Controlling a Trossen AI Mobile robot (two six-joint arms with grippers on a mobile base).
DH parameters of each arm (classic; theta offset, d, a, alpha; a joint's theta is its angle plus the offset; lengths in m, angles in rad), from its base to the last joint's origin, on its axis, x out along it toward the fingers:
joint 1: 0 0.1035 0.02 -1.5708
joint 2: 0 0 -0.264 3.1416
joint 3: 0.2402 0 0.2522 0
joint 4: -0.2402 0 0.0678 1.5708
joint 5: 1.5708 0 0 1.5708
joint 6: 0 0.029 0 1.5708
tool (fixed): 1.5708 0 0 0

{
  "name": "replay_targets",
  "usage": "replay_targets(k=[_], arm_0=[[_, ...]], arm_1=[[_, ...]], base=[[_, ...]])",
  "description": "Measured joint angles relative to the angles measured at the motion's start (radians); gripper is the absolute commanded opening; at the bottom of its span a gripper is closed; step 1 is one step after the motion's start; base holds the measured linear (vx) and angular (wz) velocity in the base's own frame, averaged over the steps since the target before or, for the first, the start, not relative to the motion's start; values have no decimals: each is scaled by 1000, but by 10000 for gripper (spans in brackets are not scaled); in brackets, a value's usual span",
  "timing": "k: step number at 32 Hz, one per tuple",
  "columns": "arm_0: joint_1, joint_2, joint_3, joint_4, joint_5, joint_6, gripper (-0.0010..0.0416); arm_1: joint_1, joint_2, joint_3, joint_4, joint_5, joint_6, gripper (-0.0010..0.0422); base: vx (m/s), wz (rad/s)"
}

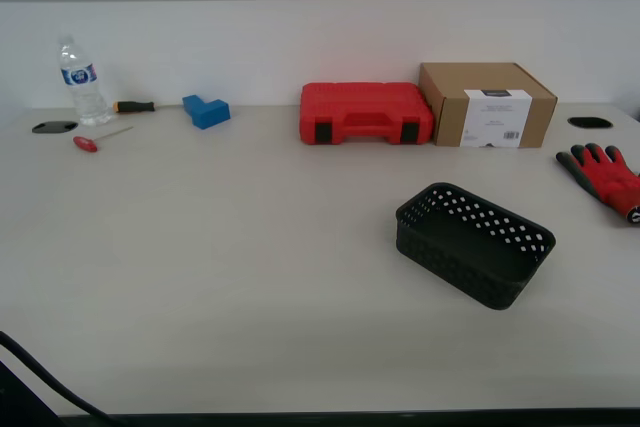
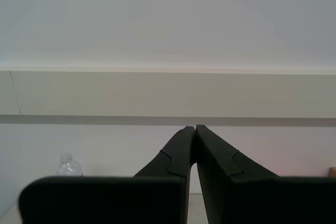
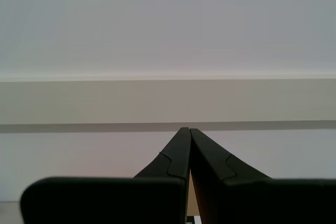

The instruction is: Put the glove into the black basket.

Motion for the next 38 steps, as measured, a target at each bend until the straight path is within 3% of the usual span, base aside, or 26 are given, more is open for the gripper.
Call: replay_targets(k=[9,12,14,16,19,22,27,29,31,38], arm_0=[[-15,0,0,-18,5,-5,1],[-33,0,0,-58,70,-20,1],[-61,1,0,-91,143,-63,1],[-100,1,3,-135,199,-72,1],[-159,1,24,-241,238,-72,1],[-242,11,63,-383,242,-48,1],[-343,57,99,-484,228,-22,1],[-372,103,126,-537,195,-22,1],[-394,164,158,-607,161,-21,1],[-418,437,301,-723,157,-21,1]], arm_1=[[0,0,0,0,0,0,0],[0,0,0,0,0,0,0],[0,0,0,0,0,0,0],[0,0,0,0,0,0,0],[0,0,0,0,0,0,0],[0,0,0,0,0,0,0],[0,0,0,0,0,0,0],[0,0,0,0,0,0,0],[0,0,0,0,0,0,0],[0,0,0,0,0,0,0]], base=[[0,0],[0,0],[0,0],[0,0],[0,0],[0,0],[0,0],[0,0],[0,0],[0,0]])
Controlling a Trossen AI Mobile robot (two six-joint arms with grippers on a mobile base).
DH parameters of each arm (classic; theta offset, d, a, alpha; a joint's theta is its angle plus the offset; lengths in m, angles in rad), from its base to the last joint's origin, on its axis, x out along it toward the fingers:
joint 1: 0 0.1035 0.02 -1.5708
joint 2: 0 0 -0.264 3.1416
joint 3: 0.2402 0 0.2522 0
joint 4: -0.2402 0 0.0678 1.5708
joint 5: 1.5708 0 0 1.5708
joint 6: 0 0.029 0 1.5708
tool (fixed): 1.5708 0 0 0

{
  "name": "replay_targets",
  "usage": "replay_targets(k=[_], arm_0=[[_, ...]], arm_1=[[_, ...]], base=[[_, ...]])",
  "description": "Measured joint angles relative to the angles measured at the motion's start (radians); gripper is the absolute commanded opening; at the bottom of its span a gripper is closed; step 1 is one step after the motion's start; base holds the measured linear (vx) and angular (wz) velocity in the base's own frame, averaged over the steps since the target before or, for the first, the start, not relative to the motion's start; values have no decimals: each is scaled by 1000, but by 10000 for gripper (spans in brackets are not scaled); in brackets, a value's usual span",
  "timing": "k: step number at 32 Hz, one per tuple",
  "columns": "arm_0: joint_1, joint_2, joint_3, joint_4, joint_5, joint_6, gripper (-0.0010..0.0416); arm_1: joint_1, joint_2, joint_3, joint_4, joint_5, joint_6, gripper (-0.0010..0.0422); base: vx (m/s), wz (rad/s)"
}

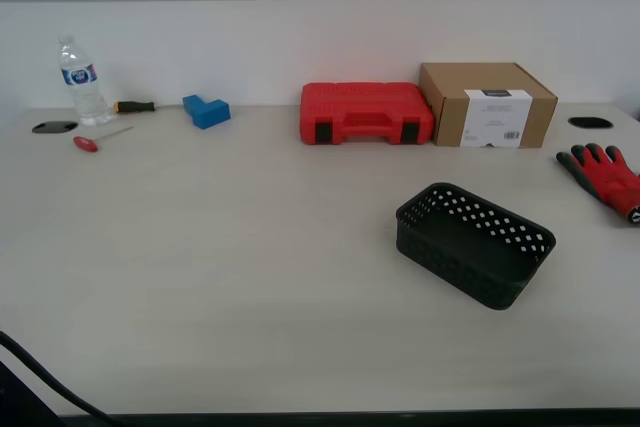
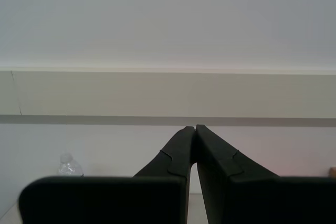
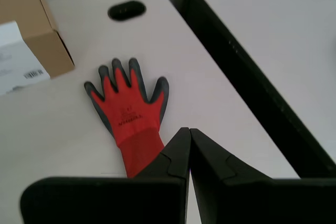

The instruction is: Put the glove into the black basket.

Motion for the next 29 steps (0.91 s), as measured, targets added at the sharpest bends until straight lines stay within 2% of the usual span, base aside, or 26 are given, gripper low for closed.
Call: replay_targets(k=[4,6,10,11,13,15,23,26,29], arm_0=[[-1,213,103,-81,-1,-11,1],[-5,305,133,-141,-1,-29,1],[-8,458,157,-149,-8,-43,1],[-8,505,170,-142,-40,-43,1],[-8,574,193,-138,-76,-51,1],[-8,631,224,-130,-80,-66,1],[-14,794,451,-158,-113,-69,1],[-15,843,591,-236,-125,-66,1],[-15,882,677,-297,-136,-61,1]], arm_1=[[0,0,0,0,0,0,0],[0,0,0,0,0,0,0],[0,0,0,0,0,0,0],[0,0,0,0,0,0,0],[0,0,0,0,0,0,0],[0,0,0,0,0,0,0],[0,0,0,-1,0,0,0],[0,0,0,0,0,0,0],[0,0,0,0,0,0,0]], base=[[0,0],[0,0],[0,0],[0,0],[0,0],[0,0],[0,0],[0,0],[0,0]])
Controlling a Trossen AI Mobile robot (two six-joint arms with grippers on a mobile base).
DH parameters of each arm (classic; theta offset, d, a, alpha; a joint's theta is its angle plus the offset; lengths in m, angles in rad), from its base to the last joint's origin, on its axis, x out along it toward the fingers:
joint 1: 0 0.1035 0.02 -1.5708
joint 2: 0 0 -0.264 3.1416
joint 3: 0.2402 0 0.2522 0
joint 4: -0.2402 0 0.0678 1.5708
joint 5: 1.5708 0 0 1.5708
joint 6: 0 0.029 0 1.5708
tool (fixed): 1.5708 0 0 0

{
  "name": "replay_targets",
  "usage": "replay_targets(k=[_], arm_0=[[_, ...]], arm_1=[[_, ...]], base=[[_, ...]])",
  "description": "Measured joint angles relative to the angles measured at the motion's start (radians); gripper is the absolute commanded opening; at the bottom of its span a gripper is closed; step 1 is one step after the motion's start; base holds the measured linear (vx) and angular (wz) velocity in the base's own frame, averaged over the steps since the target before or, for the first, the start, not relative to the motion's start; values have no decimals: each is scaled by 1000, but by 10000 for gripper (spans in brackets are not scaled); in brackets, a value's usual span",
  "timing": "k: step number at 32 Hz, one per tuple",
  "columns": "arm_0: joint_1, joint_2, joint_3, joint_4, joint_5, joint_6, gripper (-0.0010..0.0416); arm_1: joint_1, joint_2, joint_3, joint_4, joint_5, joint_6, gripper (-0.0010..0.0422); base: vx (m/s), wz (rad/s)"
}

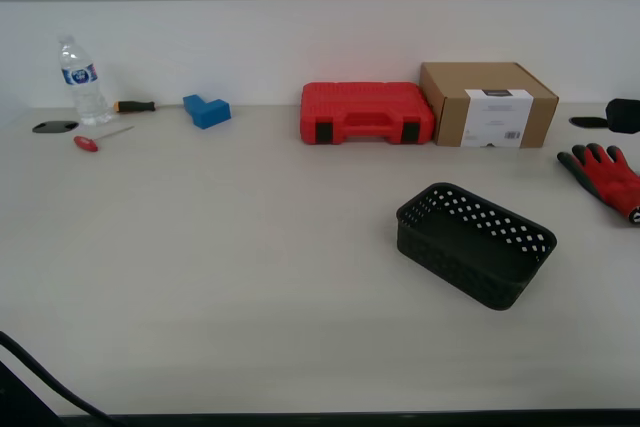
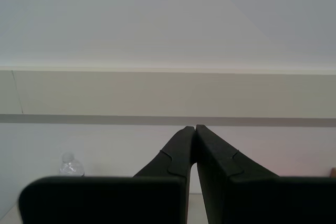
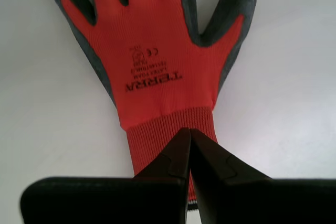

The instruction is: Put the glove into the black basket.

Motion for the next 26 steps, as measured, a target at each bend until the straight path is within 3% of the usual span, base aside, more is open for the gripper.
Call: replay_targets(k=[4,8,13,18,21,26], arm_0=[[0,77,154,-112,-12,9,15],[0,168,296,-192,-18,26,83],[0,197,327,-178,-15,56,138],[-3,225,295,-95,-19,54,231],[-9,285,289,-105,5,85,275],[-11,335,292,-67,10,113,268]], arm_1=[[0,0,0,0,0,0,0],[0,0,0,0,0,0,0],[0,0,0,-1,0,0,0],[0,0,0,0,0,0,0],[0,0,0,0,0,0,0],[0,0,0,0,0,0,0]], base=[[0,0],[0,0],[0,0],[0,0],[0,0],[0,0]])
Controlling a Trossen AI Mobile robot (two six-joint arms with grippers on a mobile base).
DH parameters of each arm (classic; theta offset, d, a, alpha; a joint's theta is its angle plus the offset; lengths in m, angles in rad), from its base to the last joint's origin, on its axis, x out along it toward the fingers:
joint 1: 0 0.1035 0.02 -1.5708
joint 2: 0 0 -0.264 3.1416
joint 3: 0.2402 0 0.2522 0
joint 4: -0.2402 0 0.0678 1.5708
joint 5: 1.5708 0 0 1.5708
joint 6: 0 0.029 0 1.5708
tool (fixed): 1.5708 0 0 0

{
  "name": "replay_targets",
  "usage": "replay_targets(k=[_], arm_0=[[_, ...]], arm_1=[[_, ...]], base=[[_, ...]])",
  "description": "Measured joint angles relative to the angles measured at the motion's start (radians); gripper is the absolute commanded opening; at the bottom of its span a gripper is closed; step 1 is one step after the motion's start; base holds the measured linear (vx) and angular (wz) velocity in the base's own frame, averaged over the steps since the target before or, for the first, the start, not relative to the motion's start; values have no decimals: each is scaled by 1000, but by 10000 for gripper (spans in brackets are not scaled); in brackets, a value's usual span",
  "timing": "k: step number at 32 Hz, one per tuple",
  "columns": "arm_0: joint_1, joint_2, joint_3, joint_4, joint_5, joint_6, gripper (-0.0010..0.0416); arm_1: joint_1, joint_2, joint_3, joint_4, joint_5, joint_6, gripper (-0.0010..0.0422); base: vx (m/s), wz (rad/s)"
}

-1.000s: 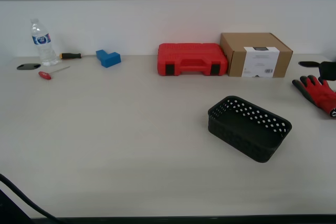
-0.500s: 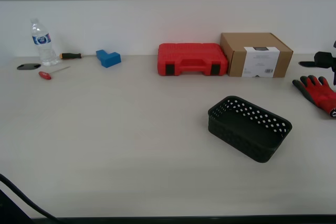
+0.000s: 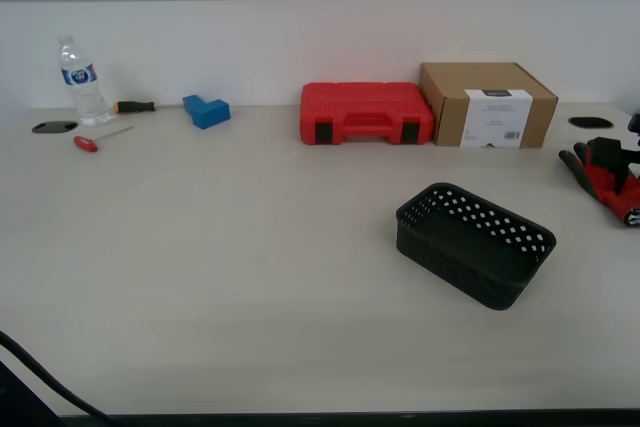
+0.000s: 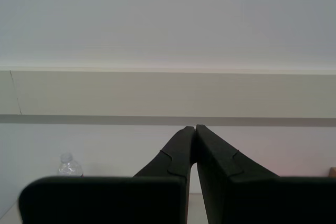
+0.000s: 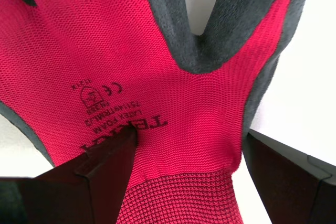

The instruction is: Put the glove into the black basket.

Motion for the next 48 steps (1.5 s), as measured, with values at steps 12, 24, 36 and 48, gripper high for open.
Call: replay_targets(k=[12,24,36,48], arm_0=[[-2,2,1,32,-100,-8,-3],[58,-190,0,-9,-416,-13,-1],[267,-568,-145,-182,-424,-58,-1],[443,-961,-702,-72,-420,-7,-1]], arm_1=[[0,0,0,0,0,0,0],[0,0,0,-1,0,0,0],[0,0,0,-10,0,0,0],[0,0,0,-26,0,0,0]], base=[[0,0],[0,0],[0,0],[0,0]])
